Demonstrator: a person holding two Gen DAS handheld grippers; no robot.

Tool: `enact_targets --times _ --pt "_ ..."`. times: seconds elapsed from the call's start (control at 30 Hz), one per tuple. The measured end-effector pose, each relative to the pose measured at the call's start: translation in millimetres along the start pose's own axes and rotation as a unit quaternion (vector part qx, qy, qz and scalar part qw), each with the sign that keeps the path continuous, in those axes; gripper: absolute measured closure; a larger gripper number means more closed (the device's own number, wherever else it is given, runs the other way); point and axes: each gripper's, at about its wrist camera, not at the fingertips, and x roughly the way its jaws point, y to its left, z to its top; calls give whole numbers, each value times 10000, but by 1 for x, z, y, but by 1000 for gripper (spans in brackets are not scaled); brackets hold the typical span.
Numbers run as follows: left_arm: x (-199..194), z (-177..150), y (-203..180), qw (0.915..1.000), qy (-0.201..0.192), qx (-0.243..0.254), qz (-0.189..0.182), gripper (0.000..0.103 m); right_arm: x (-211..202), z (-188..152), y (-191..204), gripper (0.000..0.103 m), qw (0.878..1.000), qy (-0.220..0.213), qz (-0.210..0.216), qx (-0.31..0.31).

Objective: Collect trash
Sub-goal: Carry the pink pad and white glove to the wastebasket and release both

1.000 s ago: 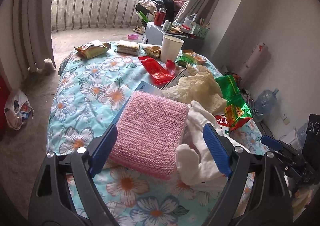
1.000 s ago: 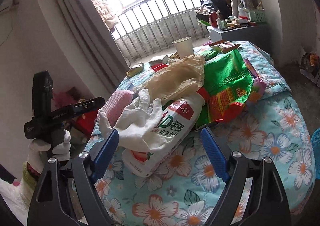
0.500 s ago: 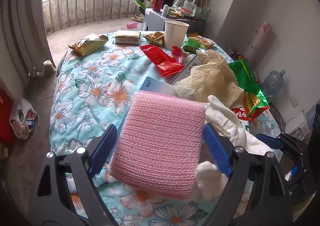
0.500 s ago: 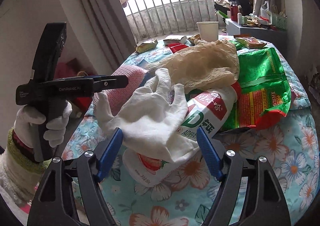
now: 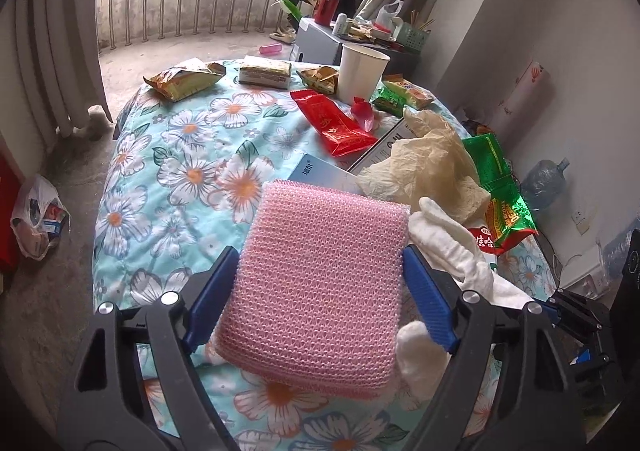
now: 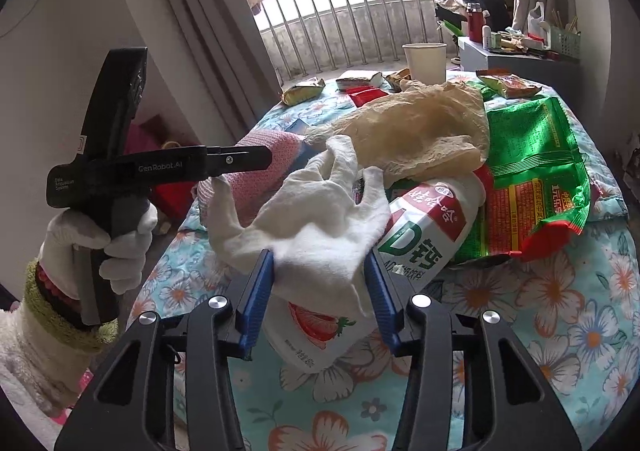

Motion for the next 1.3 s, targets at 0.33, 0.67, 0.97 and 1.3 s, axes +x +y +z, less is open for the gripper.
enact_targets --times 0.33,0.67,0.97,1.3 --pt "-27 1 10 9990 -382 -237 -62 26 -7 0 -8 84 9972 -133 596 429" --pt "-50 -1 16 9972 -651 -360 3 26 -34 5 -11 87 9910 -665 989 604" --pt "-58 -2 15 9967 -720 -364 -14 26 -56 4 -21 87 9851 -1044 1119 789" --pt "-88 1 1 9941 -1037 -270 -139 26 -81 6 -32 87 9769 -1468 1257 907"
